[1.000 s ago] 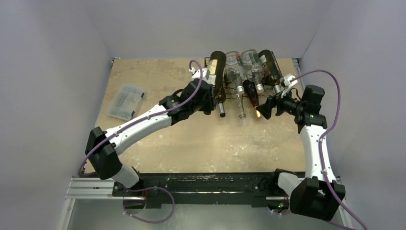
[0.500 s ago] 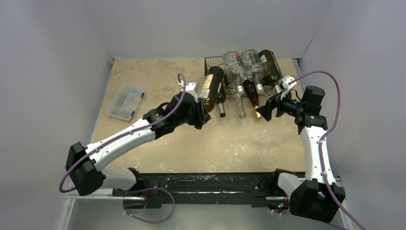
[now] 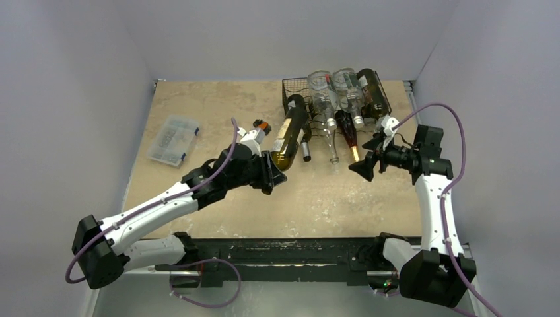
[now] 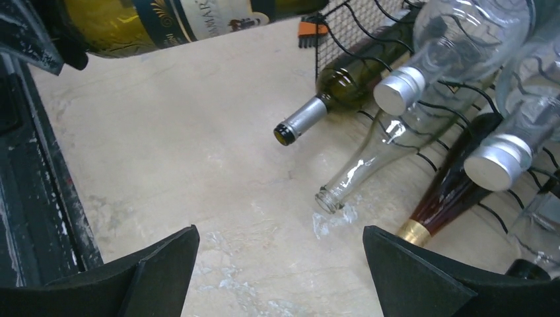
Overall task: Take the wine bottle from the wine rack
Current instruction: Pick up the wine bottle from the wine rack.
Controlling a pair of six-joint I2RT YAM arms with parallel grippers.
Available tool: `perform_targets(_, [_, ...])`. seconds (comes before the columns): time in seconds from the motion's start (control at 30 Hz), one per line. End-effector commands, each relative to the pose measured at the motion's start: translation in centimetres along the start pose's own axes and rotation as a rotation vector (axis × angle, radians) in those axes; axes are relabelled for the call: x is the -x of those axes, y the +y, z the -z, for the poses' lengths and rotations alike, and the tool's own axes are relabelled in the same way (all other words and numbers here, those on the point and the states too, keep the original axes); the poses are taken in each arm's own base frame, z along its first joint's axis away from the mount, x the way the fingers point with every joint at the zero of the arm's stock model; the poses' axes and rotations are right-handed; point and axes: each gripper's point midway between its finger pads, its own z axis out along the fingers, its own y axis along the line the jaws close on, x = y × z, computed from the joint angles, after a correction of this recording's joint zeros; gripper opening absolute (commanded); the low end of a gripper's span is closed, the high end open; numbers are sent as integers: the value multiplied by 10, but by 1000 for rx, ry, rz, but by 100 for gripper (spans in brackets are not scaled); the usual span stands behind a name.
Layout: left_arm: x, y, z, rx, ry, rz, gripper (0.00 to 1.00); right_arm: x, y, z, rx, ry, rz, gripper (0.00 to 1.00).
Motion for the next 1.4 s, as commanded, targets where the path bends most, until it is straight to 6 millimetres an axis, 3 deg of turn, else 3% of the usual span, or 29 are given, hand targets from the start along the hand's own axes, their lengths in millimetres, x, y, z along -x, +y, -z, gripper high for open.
perform_targets(0.0, [32, -61, 28, -279, -126, 8, 0, 16, 30, 8, 147, -45, 172, 99])
perform_targets(0.33, [-3, -61, 32, -350, 2, 64, 0, 12, 58, 14, 293, -52, 424, 99])
perform_targets(0.77, [-45, -56, 38, -367, 150, 87, 0, 9, 85, -4, 420, -62, 566, 99])
perform_targets(0.97, [-61, -57, 31, -369, 224, 105, 0, 11, 92, -8, 467, -63, 631, 99])
perform_targets(1.37, [-86, -74, 16, -393, 387, 122, 0, -17, 128, -48, 646, 0, 701, 99])
